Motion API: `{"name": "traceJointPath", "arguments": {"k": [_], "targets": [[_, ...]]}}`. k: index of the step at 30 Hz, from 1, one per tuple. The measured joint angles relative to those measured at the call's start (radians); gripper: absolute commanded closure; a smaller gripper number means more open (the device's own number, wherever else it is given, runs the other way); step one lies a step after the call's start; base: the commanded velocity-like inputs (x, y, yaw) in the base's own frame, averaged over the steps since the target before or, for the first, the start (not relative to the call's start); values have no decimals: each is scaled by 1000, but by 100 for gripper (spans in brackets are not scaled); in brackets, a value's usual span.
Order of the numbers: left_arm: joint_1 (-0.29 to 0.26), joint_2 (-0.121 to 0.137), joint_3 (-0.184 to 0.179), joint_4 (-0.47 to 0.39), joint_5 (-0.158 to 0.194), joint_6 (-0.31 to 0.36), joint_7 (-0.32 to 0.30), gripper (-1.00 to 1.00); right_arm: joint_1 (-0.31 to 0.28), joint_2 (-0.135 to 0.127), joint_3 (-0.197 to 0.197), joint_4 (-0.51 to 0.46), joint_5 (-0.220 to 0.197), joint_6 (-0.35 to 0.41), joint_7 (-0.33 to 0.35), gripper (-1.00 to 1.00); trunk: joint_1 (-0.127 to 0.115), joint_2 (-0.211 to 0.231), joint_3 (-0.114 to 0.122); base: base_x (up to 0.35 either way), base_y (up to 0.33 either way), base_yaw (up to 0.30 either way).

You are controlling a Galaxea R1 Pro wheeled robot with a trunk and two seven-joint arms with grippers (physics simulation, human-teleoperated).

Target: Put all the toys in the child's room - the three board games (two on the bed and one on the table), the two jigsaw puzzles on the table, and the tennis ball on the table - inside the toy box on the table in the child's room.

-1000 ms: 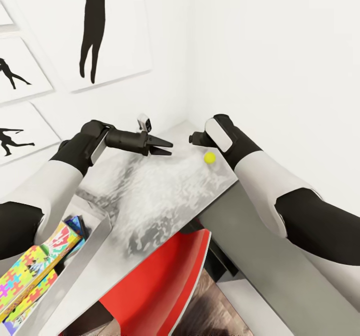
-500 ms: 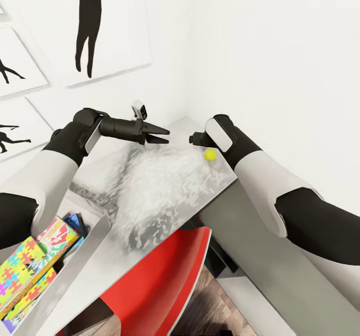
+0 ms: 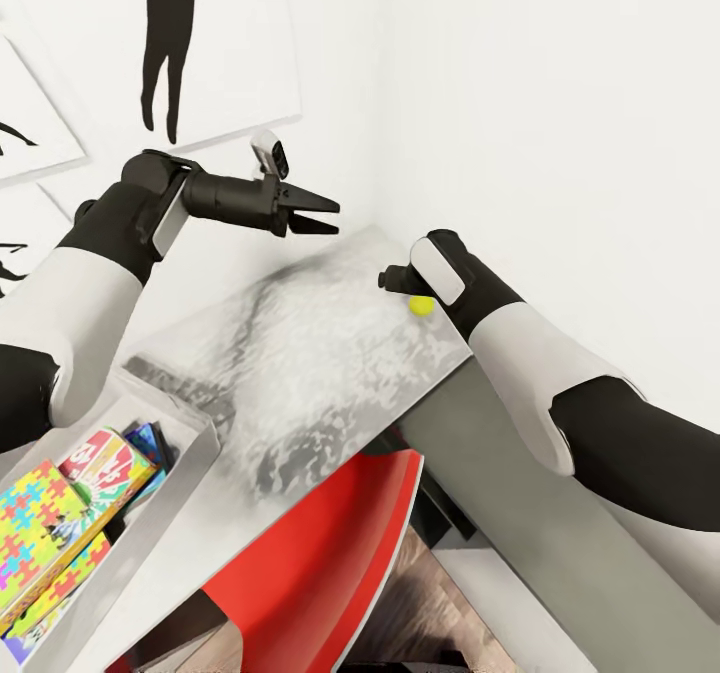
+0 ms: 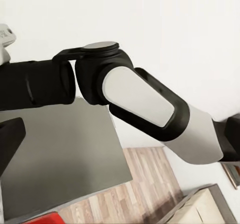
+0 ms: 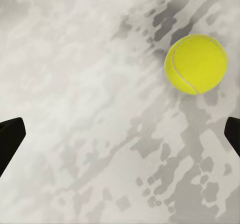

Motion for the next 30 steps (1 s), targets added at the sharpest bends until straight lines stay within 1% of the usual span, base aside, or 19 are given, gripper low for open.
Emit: {"name": "traceJointPath", "arguments": {"k": [12, 17, 30], "targets": [[-17, -19, -1, -1, -2, 0, 0, -100, -3, 0, 0, -4, 2, -1, -1, -100, 0, 0, -20, 0, 0, 0], [-18, -22, -1, -2, -3, 0, 0, -100, -16, 0, 0, -8, 4, -1, -6, -100, 0, 0, -28, 0, 0, 0], [-19, -20, -7, -2, -4, 0, 0, -100, -59, 0, -2, -9, 6, 2, -69, -100, 0, 0, -49, 0, 0, 0]]}}
